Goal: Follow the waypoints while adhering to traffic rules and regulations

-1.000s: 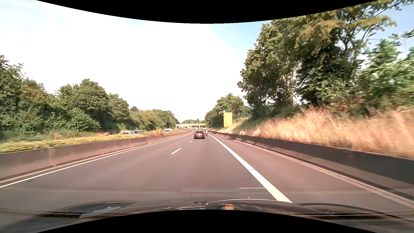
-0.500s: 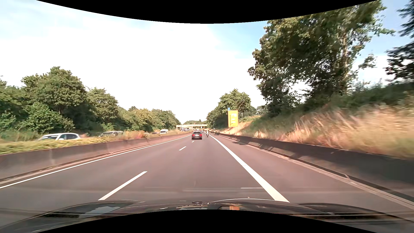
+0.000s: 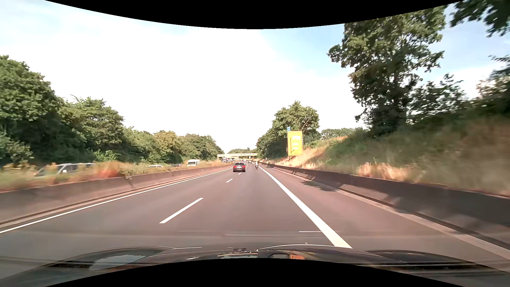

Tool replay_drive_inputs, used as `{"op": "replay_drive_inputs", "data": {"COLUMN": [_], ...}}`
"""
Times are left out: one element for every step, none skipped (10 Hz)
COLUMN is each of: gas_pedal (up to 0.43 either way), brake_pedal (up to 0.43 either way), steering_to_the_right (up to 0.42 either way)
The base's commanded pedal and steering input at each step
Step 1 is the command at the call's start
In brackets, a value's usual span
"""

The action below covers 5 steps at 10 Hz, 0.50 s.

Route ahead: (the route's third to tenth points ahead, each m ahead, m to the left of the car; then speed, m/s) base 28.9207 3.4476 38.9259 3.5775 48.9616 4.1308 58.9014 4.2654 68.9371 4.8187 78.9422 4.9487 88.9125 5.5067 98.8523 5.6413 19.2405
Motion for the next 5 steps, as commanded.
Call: {"op": "replay_drive_inputs", "data": {"gas_pedal": [0.35,0.339,0.331,0.28,0.197], "brake_pedal": [0.0,0.0,0.0,0.0,0.0], "steering_to_the_right": [-0.009,-0.009,-0.008,-0.008,-0.007]}}
